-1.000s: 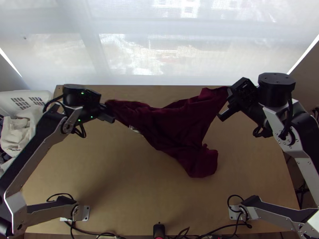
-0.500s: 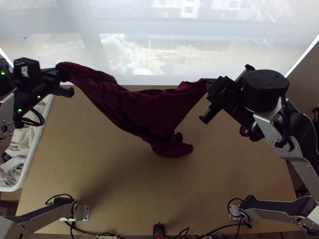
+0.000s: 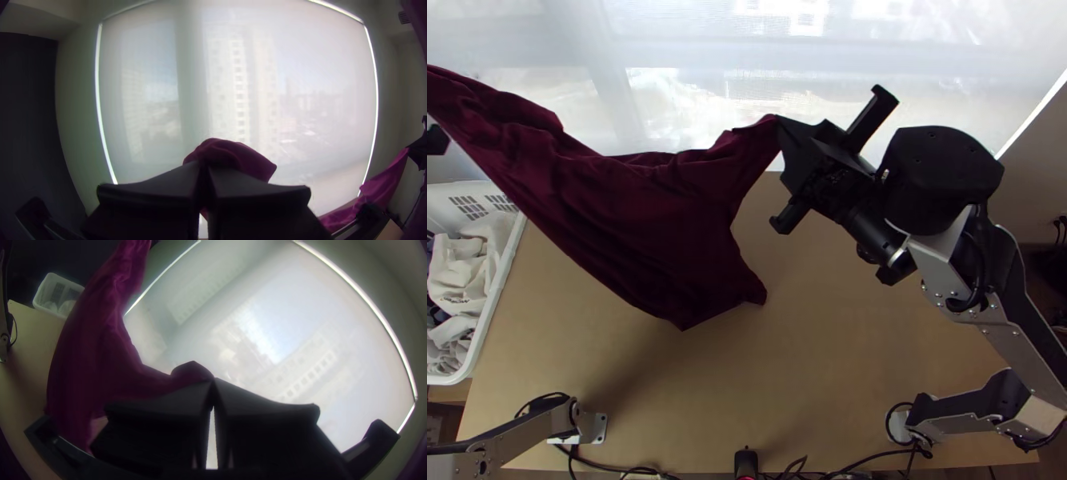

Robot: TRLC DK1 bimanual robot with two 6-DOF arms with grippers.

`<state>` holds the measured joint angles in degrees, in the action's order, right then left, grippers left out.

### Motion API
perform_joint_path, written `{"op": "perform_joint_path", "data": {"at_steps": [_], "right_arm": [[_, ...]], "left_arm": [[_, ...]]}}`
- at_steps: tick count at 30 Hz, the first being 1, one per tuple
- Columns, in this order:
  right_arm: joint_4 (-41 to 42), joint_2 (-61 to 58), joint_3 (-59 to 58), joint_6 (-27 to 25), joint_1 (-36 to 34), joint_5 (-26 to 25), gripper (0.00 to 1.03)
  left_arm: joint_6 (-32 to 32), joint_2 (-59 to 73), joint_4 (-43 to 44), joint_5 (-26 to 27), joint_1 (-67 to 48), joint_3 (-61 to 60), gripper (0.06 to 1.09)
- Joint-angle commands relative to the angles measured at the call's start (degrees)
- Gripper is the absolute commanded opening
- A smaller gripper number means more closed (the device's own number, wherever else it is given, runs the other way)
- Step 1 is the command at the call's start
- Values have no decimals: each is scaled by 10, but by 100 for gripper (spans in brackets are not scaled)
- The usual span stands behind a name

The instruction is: Fold the t-shirt

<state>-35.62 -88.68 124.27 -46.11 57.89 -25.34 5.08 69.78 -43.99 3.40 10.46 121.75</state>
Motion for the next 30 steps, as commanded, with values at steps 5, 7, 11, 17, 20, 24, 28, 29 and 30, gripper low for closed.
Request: {"op": "perform_joint_path", "data": {"at_steps": [5,7,11,17,20,24,28,29,30], "right_arm": [[108,-78,62,-80,79,-16,2],[133,-84,62,-86,88,-21,2],[157,-90,61,-91,93,-35,2],[154,-52,1,-87,73,-48,2],[153,-5,-68,-86,47,-48,2],[153,63,-174,-76,-1,-47,2],[153,122,-271,-69,-52,-46,2],[152,136,-293,-69,-64,-45,2],[153,148,-312,-66,-75,-44,2]], "left_arm": [[-34,-20,51,-1,125,57,9],[-41,-23,64,-2,145,56,9],[-68,-17,78,-1,158,51,9],[-96,39,89,-4,55,16,9],[-93,86,116,-47,-39,-1,9],[-85,157,150,-61,-115,-14,9],[-61,241,208,-74,-191,-15,9],[-52,261,225,-76,-207,-13,9],[-46,282,239,-79,-225,-6,9]]}}
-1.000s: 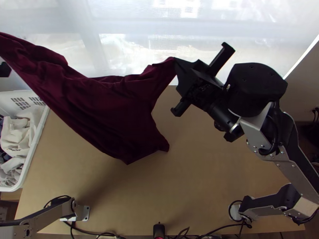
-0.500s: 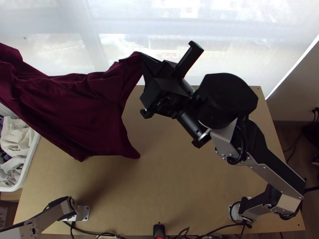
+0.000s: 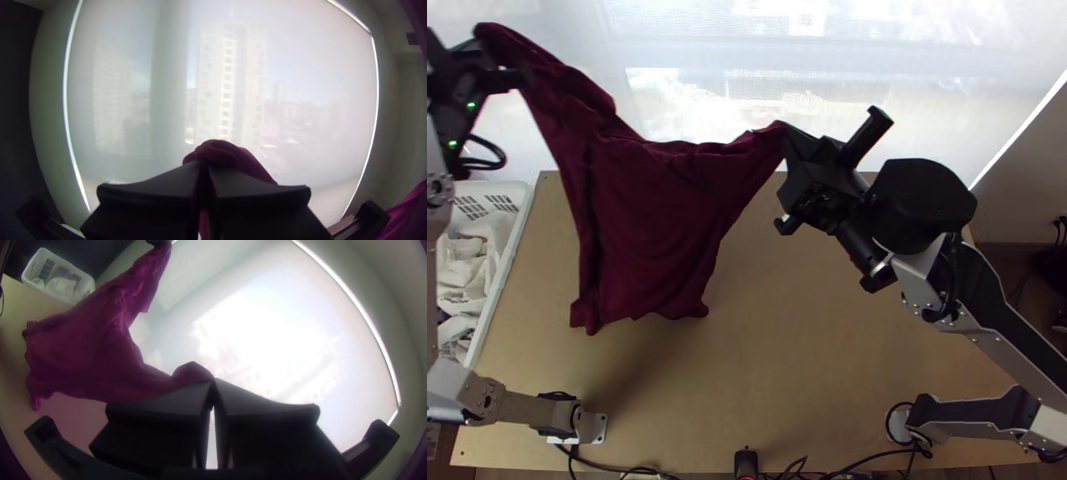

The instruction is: Fold the t-shirt

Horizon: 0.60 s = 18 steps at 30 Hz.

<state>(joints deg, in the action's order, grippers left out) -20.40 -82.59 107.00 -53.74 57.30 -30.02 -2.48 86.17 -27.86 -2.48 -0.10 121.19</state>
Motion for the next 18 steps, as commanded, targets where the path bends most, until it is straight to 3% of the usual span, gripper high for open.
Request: {"op": "perform_joint_path", "data": {"at_steps": [1,5,18], "right_arm": [[0,98,-159,14,-83,5,2],[1,149,-243,35,-135,15,2],[-44,335,-468,70,-256,30,2]], "left_arm": [[36,143,82,-26,-139,12,9],[38,239,102,-32,-196,68,9],[73,398,205,-32,-379,85,9]]}}
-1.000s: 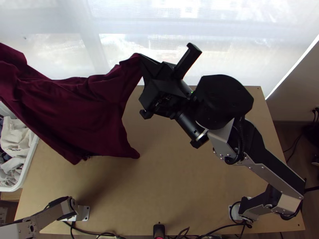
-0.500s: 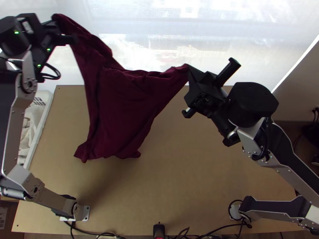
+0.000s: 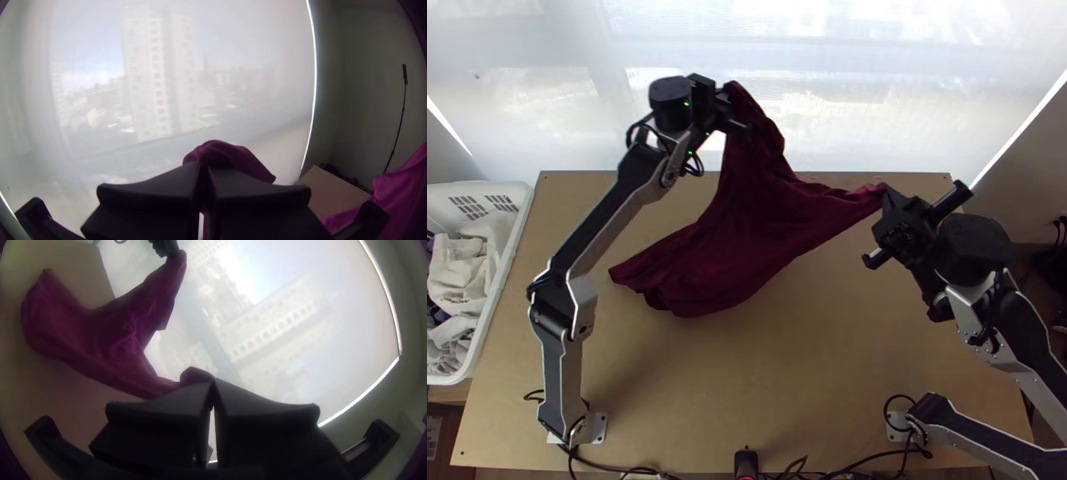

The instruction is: Fold the t-shirt

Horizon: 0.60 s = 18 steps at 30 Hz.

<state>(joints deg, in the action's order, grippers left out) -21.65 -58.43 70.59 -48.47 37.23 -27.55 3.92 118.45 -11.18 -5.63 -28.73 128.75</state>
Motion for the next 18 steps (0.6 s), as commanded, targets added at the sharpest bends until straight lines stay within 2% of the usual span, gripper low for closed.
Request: {"op": "perform_joint_path", "data": {"at_steps": [1,4,7,9,12,15,18], "right_arm": [[-40,110,-117,17,-59,5,2],[-77,152,-146,29,-74,5,2],[-97,182,-170,40,-88,5,2],[-99,189,-182,49,-90,5,2],[-98,191,-192,65,-97,6,2],[-89,191,-202,69,-99,7,2],[-83,191,-208,71,-103,13,2]], "left_arm": [[9,83,38,-1,-107,10,9],[6,99,27,1,-142,8,10],[6,99,-17,3,-159,7,38],[6,90,-68,11,-161,7,67],[0,55,-149,21,-149,-10,88],[-11,7,-257,54,-116,-28,98],[-8,-48,-359,105,-77,-64,99]]}}
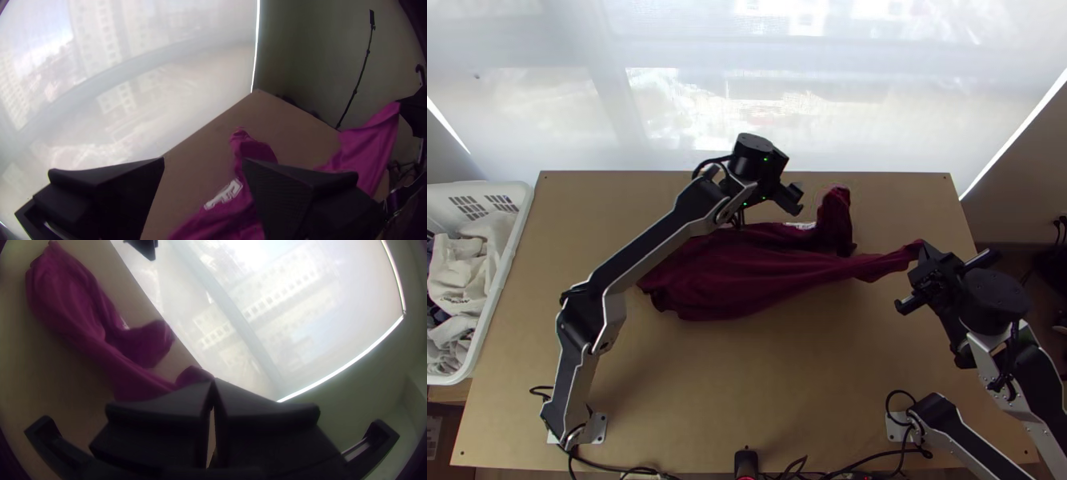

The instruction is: Fold the t-shirt

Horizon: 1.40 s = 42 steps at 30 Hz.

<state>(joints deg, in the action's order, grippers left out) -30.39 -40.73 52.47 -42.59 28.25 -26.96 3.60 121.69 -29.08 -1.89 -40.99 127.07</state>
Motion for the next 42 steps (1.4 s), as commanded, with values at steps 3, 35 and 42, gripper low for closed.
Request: {"op": "perform_joint_path", "data": {"at_steps": [3,35,42], "right_arm": [[8,15,-32,16,-16,13,2],[58,12,-53,36,-16,45,2],[56,12,-52,36,-15,45,2]], "left_arm": [[18,-159,-241,87,72,-140,99],[76,-367,-179,60,13,-713,88],[65,-330,-109,45,33,-702,88]]}}
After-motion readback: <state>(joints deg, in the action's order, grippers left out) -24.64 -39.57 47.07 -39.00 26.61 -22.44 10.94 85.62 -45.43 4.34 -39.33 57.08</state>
